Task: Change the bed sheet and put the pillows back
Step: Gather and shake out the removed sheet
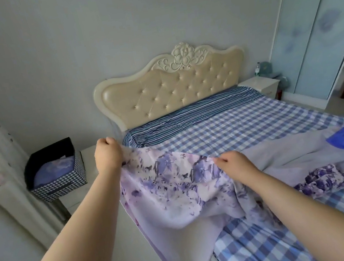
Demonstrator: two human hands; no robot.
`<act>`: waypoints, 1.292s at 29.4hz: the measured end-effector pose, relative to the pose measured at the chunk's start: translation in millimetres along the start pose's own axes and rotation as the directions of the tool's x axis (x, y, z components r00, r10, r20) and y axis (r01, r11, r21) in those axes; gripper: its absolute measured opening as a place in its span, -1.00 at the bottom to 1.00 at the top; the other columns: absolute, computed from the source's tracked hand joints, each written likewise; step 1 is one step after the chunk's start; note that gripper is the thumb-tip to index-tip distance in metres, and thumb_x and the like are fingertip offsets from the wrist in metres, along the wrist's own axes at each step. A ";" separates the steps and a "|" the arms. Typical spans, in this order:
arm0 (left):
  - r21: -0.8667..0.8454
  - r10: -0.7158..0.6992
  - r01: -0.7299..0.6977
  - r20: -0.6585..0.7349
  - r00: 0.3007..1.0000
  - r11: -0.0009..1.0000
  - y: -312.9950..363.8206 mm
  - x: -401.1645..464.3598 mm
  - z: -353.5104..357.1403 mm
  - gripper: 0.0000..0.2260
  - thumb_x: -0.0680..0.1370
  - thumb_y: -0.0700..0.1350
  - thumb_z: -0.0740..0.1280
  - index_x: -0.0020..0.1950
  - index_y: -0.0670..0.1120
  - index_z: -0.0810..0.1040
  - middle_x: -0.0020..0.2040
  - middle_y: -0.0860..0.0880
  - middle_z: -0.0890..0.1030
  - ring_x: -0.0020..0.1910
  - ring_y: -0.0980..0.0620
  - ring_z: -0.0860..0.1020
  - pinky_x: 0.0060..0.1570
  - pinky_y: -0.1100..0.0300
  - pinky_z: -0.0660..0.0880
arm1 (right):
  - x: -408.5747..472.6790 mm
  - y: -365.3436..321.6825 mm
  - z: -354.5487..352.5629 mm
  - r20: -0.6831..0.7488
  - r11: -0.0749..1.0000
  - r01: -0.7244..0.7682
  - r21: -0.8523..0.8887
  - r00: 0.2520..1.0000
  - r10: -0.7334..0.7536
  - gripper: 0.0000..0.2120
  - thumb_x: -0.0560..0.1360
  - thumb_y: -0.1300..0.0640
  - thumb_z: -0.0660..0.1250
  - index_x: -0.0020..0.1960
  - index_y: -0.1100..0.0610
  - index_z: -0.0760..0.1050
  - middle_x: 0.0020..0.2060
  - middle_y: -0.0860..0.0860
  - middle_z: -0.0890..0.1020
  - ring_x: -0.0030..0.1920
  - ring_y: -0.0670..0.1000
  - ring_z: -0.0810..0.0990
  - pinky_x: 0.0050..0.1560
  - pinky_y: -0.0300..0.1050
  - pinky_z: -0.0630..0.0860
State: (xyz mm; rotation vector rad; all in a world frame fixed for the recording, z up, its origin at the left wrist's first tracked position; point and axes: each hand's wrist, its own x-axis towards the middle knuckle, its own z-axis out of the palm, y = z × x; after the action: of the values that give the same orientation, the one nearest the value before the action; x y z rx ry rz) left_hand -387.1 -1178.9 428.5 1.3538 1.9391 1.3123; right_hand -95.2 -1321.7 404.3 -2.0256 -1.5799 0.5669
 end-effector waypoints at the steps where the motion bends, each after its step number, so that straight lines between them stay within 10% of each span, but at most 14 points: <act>1: 0.044 0.061 -0.062 0.007 0.998 0.997 9.6 -10.5 1.7 -0.74 0.61 -0.03 0.10 0.09 -0.20 0.43 0.04 -0.24 0.58 0.02 -0.22 0.54 -0.05 0.04 0.39 | 2.1 -13.1 -3.3 0.017 1.000 0.029 0.009 0.999 -0.030 -0.53 0.59 -0.01 0.19 -0.43 0.08 0.15 -0.50 -0.02 0.22 -0.46 -0.02 0.22 -0.36 -0.12 0.16; 4: 0.042 0.411 -0.441 0.292 0.864 0.897 48.8 -55.3 10.3 -0.61 0.55 0.20 0.20 0.23 -0.03 0.41 0.03 0.04 0.59 -0.02 -0.02 0.56 -0.03 0.11 0.42 | 2.4 -58.9 -6.1 0.093 0.990 0.140 0.006 0.986 -0.140 -0.54 0.58 0.05 0.19 -0.45 0.07 0.17 -0.53 -0.03 0.21 -0.51 -0.03 0.19 -0.41 -0.15 0.14; 8: -0.252 0.479 -0.553 0.820 0.313 0.794 81.1 -102.8 9.9 -0.54 0.47 0.26 0.17 0.14 -0.05 0.53 0.02 0.02 0.60 -0.01 0.08 0.55 0.07 0.15 0.45 | 1.3 -92.7 -20.3 0.154 0.973 0.222 0.060 0.961 -0.229 -0.65 0.55 0.13 0.19 -0.42 0.02 0.34 -0.49 -0.05 0.38 -0.46 -0.07 0.30 -0.44 -0.17 0.21; 12: -0.251 0.471 -0.625 0.856 0.213 0.739 82.6 -97.0 3.5 -0.73 0.51 0.11 0.35 -0.27 -0.04 0.49 -0.39 0.03 0.40 -0.39 0.10 0.31 -0.33 0.24 0.27 | -2.0 -84.5 -35.0 0.175 0.949 0.222 0.224 0.949 -0.263 -0.61 0.56 -0.04 0.27 -0.16 0.31 0.54 -0.35 0.09 0.50 -0.33 -0.02 0.40 -0.24 -0.13 0.30; 20: -0.103 0.471 -0.740 0.826 0.309 0.665 64.9 -82.3 12.6 -0.69 0.52 0.01 0.38 -0.27 -0.22 0.53 -0.41 -0.07 0.44 -0.41 0.05 0.31 -0.33 0.14 0.29 | -9.0 -48.9 -0.8 0.178 0.941 0.199 0.272 0.951 -0.252 -0.77 0.47 -0.16 0.34 -0.07 -0.01 0.45 -0.38 -0.10 0.50 -0.43 -0.20 0.41 -0.35 -0.23 0.30; 38: -0.124 0.560 -0.572 0.448 0.697 0.811 22.7 -53.9 7.0 -0.82 0.51 0.04 0.38 -0.30 0.21 0.53 -0.42 0.10 0.54 -0.43 0.21 0.45 -0.39 0.29 0.37 | 17.2 74.5 42.1 0.118 0.986 0.081 0.144 0.988 -0.098 -0.65 0.42 -0.04 0.43 -0.36 0.07 0.34 -0.47 -0.12 0.35 -0.41 -0.14 0.31 -0.32 -0.13 0.25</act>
State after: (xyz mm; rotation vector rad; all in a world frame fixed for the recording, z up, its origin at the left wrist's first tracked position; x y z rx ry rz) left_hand -347.8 -1222.1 436.6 2.1653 1.2441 1.0455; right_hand -60.0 -1314.0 324.9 -1.8380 -1.6465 0.7603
